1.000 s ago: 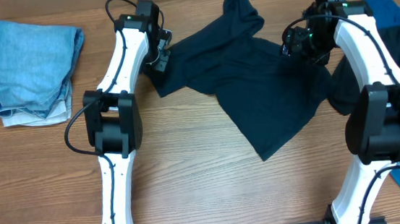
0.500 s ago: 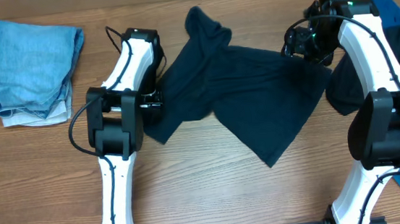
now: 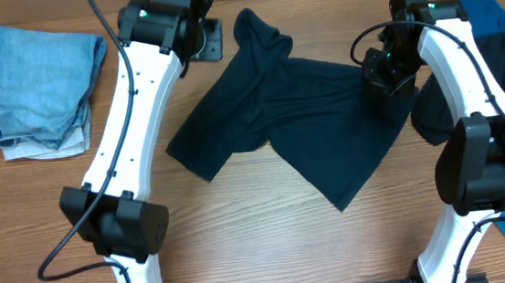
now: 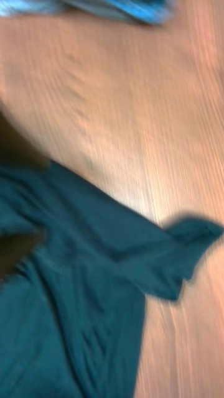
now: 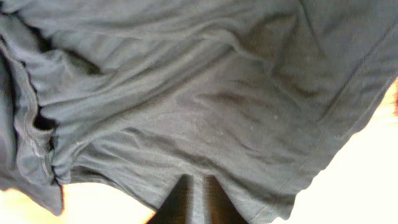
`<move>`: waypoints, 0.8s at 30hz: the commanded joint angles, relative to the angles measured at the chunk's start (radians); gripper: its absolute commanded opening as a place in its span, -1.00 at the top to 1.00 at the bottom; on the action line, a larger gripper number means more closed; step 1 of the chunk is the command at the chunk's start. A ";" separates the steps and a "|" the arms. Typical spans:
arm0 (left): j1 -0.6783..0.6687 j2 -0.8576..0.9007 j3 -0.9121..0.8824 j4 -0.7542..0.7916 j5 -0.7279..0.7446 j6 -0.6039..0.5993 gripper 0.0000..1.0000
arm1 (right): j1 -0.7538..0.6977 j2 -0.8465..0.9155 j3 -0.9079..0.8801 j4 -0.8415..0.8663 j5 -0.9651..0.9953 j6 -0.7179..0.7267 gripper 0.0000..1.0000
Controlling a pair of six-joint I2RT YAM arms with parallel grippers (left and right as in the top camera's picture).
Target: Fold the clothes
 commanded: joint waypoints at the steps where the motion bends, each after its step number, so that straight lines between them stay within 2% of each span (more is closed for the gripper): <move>1: -0.004 0.148 -0.035 0.129 0.182 0.235 0.92 | 0.011 -0.040 -0.064 0.048 0.021 0.072 0.92; 3: -0.009 0.232 -0.035 0.191 0.285 0.322 0.92 | 0.023 -0.040 -0.121 0.095 0.077 0.131 0.92; 6: -0.009 0.367 -0.035 0.294 0.316 0.340 0.92 | 0.048 -0.040 -0.208 0.190 0.117 0.162 0.92; 9: -0.010 0.408 -0.035 0.335 0.377 0.386 0.92 | 0.061 -0.040 -0.262 0.251 0.198 0.208 0.92; 17: -0.012 0.477 -0.035 0.468 0.364 0.397 0.92 | 0.061 -0.038 -0.308 0.372 0.236 0.209 0.92; 22: -0.014 0.575 -0.035 0.512 0.318 0.396 0.92 | 0.061 -0.038 -0.308 0.372 0.284 0.206 0.92; 24: -0.014 0.580 -0.035 0.505 0.254 0.373 0.92 | 0.061 -0.038 -0.308 0.370 0.304 0.206 0.92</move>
